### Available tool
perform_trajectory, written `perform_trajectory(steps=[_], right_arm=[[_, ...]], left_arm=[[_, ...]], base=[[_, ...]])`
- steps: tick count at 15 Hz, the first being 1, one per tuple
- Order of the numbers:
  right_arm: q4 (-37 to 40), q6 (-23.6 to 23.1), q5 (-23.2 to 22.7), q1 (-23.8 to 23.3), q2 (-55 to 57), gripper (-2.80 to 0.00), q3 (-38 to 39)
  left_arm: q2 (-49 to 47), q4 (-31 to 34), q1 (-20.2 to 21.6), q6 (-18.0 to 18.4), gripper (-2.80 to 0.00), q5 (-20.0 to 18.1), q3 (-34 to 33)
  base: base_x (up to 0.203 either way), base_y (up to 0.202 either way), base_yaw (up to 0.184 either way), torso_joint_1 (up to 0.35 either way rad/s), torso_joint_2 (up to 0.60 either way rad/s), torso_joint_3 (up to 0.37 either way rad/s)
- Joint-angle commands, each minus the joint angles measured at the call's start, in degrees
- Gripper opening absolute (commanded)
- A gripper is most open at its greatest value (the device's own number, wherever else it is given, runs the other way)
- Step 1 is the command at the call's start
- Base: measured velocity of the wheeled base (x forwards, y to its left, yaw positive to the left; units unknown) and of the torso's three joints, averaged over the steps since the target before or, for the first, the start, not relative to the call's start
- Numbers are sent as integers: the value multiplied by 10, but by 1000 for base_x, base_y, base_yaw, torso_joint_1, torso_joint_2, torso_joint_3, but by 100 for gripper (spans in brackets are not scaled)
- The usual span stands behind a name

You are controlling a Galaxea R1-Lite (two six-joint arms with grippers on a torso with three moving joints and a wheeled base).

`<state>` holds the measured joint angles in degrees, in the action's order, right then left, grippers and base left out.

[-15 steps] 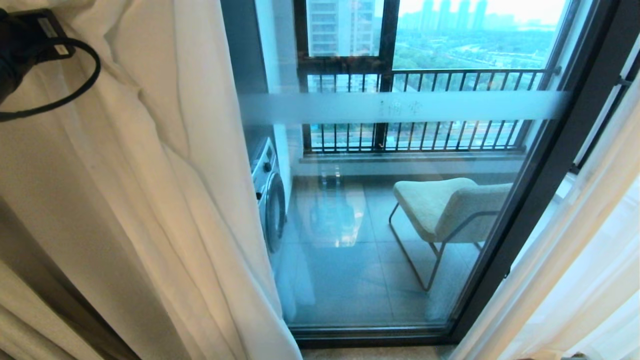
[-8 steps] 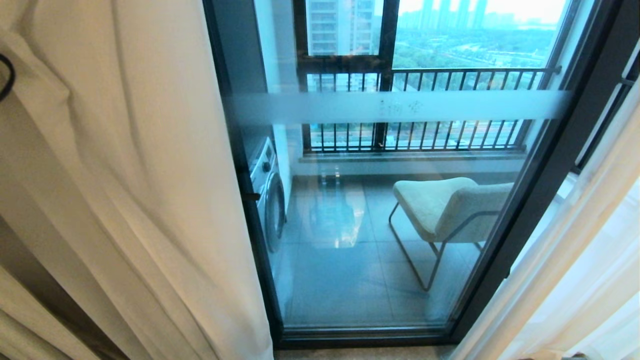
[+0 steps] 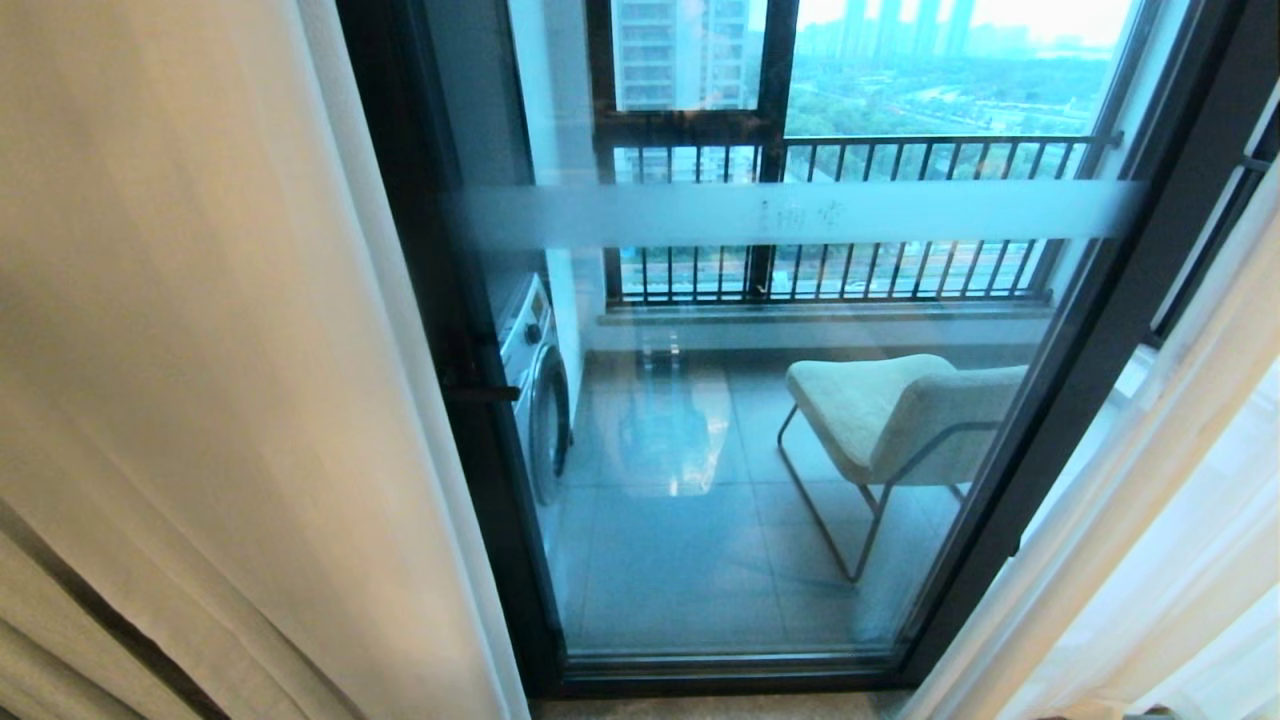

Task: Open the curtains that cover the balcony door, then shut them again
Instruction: Pull the inner curtains open on both sides

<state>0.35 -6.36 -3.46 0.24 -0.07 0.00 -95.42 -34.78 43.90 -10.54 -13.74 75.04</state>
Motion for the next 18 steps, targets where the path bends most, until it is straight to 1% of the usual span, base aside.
perform_trajectory(steps=[1,4,7,11,14,18], right_arm=[[0,-1,-1,0,1,-280,0],[0,-1,0,1,1,-280,0],[0,-1,-1,0,1,-280,0],[0,-1,0,0,1,-280,0],[0,-1,0,0,1,-280,0],[0,-1,0,1,1,-280,0]], left_arm=[[-50,-2,33,-1,-280,-17,30],[-107,-5,81,-16,-280,-38,73],[-170,-14,124,-19,-280,-58,121],[-246,-29,169,-19,-280,-79,200],[-292,-30,187,-19,-280,-102,256],[-348,-34,189,-18,-280,-110,332]], base=[[0,0,0,0,0,0],[0,0,0,0,0,0],[0,0,0,0,0,0],[0,0,0,0,0,0],[0,0,0,0,0,0],[0,0,0,0,0,0]])
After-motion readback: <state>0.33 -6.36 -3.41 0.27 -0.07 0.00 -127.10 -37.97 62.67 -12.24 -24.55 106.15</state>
